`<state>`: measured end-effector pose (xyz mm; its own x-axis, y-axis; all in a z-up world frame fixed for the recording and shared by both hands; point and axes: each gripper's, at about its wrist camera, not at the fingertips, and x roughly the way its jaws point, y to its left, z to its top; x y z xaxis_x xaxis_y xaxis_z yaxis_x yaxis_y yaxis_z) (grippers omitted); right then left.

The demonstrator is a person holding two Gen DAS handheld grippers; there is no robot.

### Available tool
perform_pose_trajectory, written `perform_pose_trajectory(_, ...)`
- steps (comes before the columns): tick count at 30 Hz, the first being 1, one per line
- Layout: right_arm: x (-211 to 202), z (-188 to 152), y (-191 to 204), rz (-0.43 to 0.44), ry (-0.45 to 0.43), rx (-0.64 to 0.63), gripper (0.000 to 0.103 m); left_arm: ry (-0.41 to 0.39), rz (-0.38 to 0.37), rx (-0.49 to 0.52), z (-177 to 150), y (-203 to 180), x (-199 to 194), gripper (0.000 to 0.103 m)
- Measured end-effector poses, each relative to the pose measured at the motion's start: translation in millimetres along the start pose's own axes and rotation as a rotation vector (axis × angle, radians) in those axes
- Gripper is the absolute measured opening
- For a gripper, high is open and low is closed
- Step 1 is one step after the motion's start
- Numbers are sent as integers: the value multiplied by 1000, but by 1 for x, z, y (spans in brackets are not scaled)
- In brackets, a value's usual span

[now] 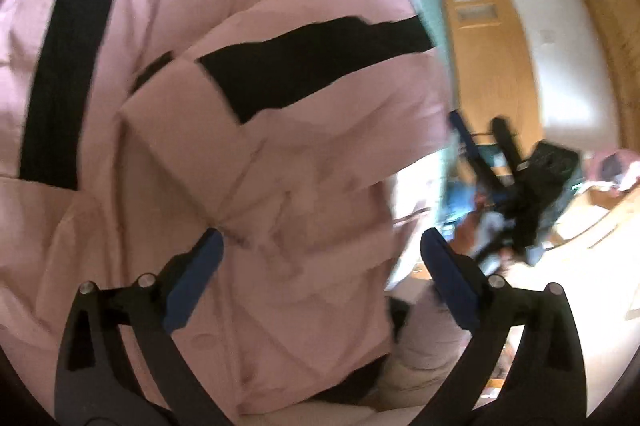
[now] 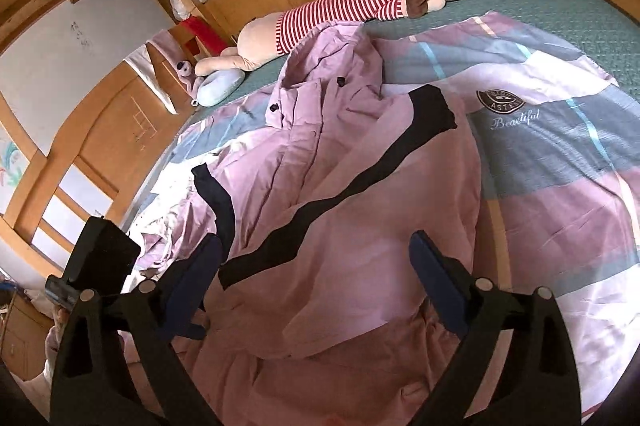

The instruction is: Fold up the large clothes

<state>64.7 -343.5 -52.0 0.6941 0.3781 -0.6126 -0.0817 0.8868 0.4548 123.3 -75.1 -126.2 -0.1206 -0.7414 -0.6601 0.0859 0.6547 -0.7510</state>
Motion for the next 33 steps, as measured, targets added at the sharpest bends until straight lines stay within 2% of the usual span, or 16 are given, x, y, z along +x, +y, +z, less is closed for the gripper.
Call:
perform_pose_trajectory(4, 4, -1, -1, -3, 8, 6, 95, 53, 24, 7, 2, 5, 22, 100)
perform_pose_trajectory(6, 6, -2, -2, -1, 12, 9, 95, 13, 59, 15, 7, 10, 31, 97)
perform_pose_trajectory(8, 5, -2, -3, -1, 13, 16, 95, -19, 111, 15, 13, 17, 36, 70)
perform_pose_trajectory(9, 4, -2, -4, -3, 11, 21, 95, -23, 142, 21, 17, 19, 38, 45)
perform_pose_trajectory(11, 0, -1, -10, 9, 3, 48, 95, -48, 151, 32, 20, 20, 31, 26)
perform_pose_trajectory(12, -1, -1, -13, 20, 0, 66, 95, -70, 163, 33, 21, 20, 26, 13)
perform_pose_trajectory(14, -4, 0, -27, 87, 3, 143, 95, -148, 189, 41, 24, 19, 2, 9)
perform_pose_trajectory(15, -3, 0, -34, 125, 13, 184, 95, -217, 220, 44, 27, 18, -15, 8)
perform_pose_trajectory(18, 8, -4, -54, 251, 66, 311, 95, -434, 365, 41, 27, 17, -70, 8)
perform_pose_trajectory(20, 19, -8, -61, 296, 117, 364, 95, -557, 516, 24, 25, 18, -96, 7)
perform_pose_trajectory(22, 37, -14, -65, 334, 171, 408, 95, -605, 593, 3, 25, 21, -109, 7)
perform_pose_trajectory(25, 69, -24, -67, 395, 247, 479, 96, -578, 562, -18, 30, 32, -109, 7)
perform_pose_trajectory(28, 90, -30, -70, 329, 277, 517, 96, -563, 613, 5, 28, 39, -104, 8)
perform_pose_trajectory(30, 88, -27, -75, 262, 206, 515, 95, -563, 647, 29, 25, 41, -96, 8)
perform_pose_trajectory(31, 79, -23, -78, 190, 139, 499, 90, -563, 659, 40, 25, 38, -94, 8)
perform_pose_trajectory(33, 62, -17, -80, 37, 48, 431, 60, -564, 673, 56, 22, 41, -96, 10)
